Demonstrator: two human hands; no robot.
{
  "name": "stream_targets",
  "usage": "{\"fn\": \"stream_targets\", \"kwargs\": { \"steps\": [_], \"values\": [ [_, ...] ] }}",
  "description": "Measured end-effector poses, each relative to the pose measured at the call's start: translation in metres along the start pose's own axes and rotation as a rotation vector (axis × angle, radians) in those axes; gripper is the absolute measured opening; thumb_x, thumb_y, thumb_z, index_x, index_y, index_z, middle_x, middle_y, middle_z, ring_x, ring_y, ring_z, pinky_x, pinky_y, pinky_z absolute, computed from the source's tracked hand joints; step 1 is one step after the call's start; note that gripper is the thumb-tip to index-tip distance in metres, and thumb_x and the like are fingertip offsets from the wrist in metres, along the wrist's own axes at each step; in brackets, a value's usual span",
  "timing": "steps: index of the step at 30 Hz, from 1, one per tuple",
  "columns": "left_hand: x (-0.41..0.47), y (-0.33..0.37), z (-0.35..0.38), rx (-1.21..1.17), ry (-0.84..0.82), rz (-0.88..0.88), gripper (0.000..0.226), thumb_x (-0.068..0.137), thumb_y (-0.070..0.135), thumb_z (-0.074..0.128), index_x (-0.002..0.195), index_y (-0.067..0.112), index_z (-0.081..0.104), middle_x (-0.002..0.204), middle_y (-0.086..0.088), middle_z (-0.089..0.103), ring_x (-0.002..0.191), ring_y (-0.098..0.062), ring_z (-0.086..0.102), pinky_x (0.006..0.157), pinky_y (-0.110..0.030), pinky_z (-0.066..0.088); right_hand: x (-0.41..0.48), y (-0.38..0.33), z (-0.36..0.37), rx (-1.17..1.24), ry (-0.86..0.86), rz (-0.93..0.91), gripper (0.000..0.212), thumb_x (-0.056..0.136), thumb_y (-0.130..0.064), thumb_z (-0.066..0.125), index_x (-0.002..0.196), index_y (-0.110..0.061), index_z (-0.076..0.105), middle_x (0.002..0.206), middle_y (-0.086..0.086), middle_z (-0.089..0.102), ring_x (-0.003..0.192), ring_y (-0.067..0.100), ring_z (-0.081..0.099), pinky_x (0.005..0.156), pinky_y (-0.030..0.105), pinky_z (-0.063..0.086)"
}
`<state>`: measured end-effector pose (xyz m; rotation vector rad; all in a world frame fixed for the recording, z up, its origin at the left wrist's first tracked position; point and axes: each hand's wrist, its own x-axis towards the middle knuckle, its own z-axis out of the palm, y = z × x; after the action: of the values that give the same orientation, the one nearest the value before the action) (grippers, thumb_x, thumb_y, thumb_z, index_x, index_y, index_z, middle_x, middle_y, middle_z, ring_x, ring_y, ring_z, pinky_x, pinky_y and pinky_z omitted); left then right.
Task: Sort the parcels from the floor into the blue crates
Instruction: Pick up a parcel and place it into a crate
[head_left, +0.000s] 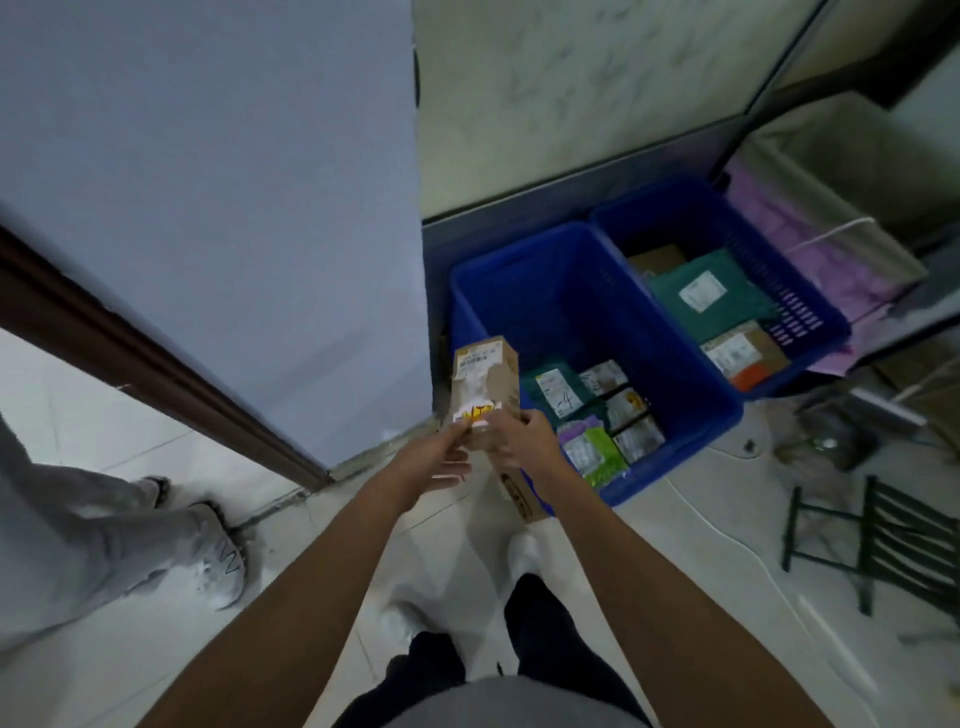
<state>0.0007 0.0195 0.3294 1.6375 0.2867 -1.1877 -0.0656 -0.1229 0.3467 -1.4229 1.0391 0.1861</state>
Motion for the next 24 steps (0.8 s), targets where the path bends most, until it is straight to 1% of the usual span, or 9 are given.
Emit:
{"fn": "stream_targets", "kwargs": {
  "steps": [4, 6, 8, 10, 14, 16, 18, 20, 24],
  "values": [
    [-0.017, 0.023, 0.017, -0.066, -0.050, 0.078, 0.051, 0.084, 0.058, 0.069, 0.115, 0.018, 0.066, 0.105, -0.003, 0.077, 0.097, -0.020, 0.074, 0.094, -0.042, 0.056, -0.016, -0.012, -0.025, 0.141, -0.063, -0.003, 0.050, 0.088, -0.033, 0.073, 0.125, -0.006, 0.052, 0.120, 0.012, 0.067, 0.095, 0.025, 0.073, 0.073, 0.033, 0.062],
    [-0.017, 0.031, 0.026, -0.077, -0.066, 0.111, 0.052, 0.081, 0.055, 0.073, 0.117, 0.018, 0.066, 0.107, -0.002, 0.076, 0.098, -0.019, 0.074, 0.093, -0.041, 0.057, -0.018, -0.009, -0.040, 0.138, -0.110, -0.011, 0.053, 0.088, -0.037, 0.073, 0.126, -0.006, 0.055, 0.117, 0.013, 0.070, 0.096, 0.026, 0.074, 0.083, 0.039, 0.062],
    [-0.015, 0.036, 0.038, -0.074, -0.072, 0.139, 0.050, 0.082, 0.050, 0.075, 0.117, 0.016, 0.065, 0.109, -0.004, 0.075, 0.100, -0.021, 0.073, 0.090, -0.039, 0.058, -0.018, -0.002, -0.056, 0.100, -0.161, -0.042, 0.044, 0.090, -0.038, 0.070, 0.121, -0.008, 0.061, 0.112, 0.015, 0.073, 0.099, 0.029, 0.073, 0.092, 0.046, 0.058],
    [-0.010, 0.040, 0.054, -0.063, -0.059, 0.161, 0.046, 0.085, 0.043, 0.075, 0.117, 0.011, 0.065, 0.107, -0.007, 0.074, 0.098, -0.022, 0.072, 0.085, -0.036, 0.059, -0.011, 0.004, -0.076, 0.052, -0.165, -0.067, 0.044, 0.092, -0.038, 0.068, 0.124, -0.009, 0.060, 0.111, 0.014, 0.073, 0.103, 0.030, 0.071, 0.094, 0.046, 0.057],
    [0.011, 0.049, 0.097, -0.028, -0.027, 0.166, 0.047, 0.085, 0.041, 0.075, 0.118, 0.009, 0.066, 0.105, -0.009, 0.074, 0.093, -0.021, 0.071, 0.077, -0.033, 0.058, 0.018, 0.004, -0.129, 0.020, -0.133, -0.077, 0.059, 0.091, -0.037, 0.073, 0.133, -0.010, 0.042, 0.117, 0.012, 0.066, 0.100, 0.026, 0.068, 0.077, 0.036, 0.060],
    [0.021, 0.056, 0.127, -0.007, -0.011, 0.173, 0.052, 0.083, 0.044, 0.076, 0.121, 0.009, 0.065, 0.106, -0.009, 0.074, 0.091, -0.019, 0.071, 0.073, -0.031, 0.058, 0.044, 0.004, -0.164, 0.008, -0.118, -0.088, 0.084, 0.087, -0.037, 0.077, 0.151, -0.014, 0.027, 0.135, 0.012, 0.058, 0.108, 0.028, 0.066, 0.076, 0.037, 0.059],
    [0.031, 0.063, 0.159, -0.003, 0.023, 0.186, 0.059, 0.080, 0.046, 0.079, 0.125, 0.010, 0.063, 0.107, -0.008, 0.074, 0.091, -0.017, 0.071, 0.069, -0.028, 0.058, 0.066, -0.004, -0.201, -0.041, -0.105, -0.132, 0.096, 0.087, -0.037, 0.077, 0.158, -0.018, 0.014, 0.146, 0.007, 0.047, 0.121, 0.029, 0.059, 0.085, 0.042, 0.057],
    [0.037, 0.071, 0.186, 0.018, 0.040, 0.203, 0.056, 0.082, 0.044, 0.078, 0.124, 0.011, 0.063, 0.102, -0.005, 0.074, 0.088, -0.015, 0.071, 0.069, -0.028, 0.057, 0.084, -0.014, -0.235, -0.156, -0.077, -0.186, 0.100, 0.088, -0.040, 0.075, 0.160, -0.023, 0.009, 0.156, 0.008, 0.036, 0.132, 0.032, 0.049, 0.100, 0.051, 0.051],
    [0.051, 0.091, 0.237, -0.026, 0.099, 0.228, 0.050, 0.085, 0.041, 0.076, 0.125, 0.017, 0.060, 0.106, -0.003, 0.075, 0.094, -0.017, 0.072, 0.075, -0.032, 0.056, 0.115, -0.036, -0.301, -0.407, -0.111, -0.351, 0.099, 0.090, -0.046, 0.071, 0.161, -0.025, 0.006, 0.166, 0.004, 0.017, 0.148, 0.029, 0.027, 0.115, 0.051, 0.035]
  ]
}}
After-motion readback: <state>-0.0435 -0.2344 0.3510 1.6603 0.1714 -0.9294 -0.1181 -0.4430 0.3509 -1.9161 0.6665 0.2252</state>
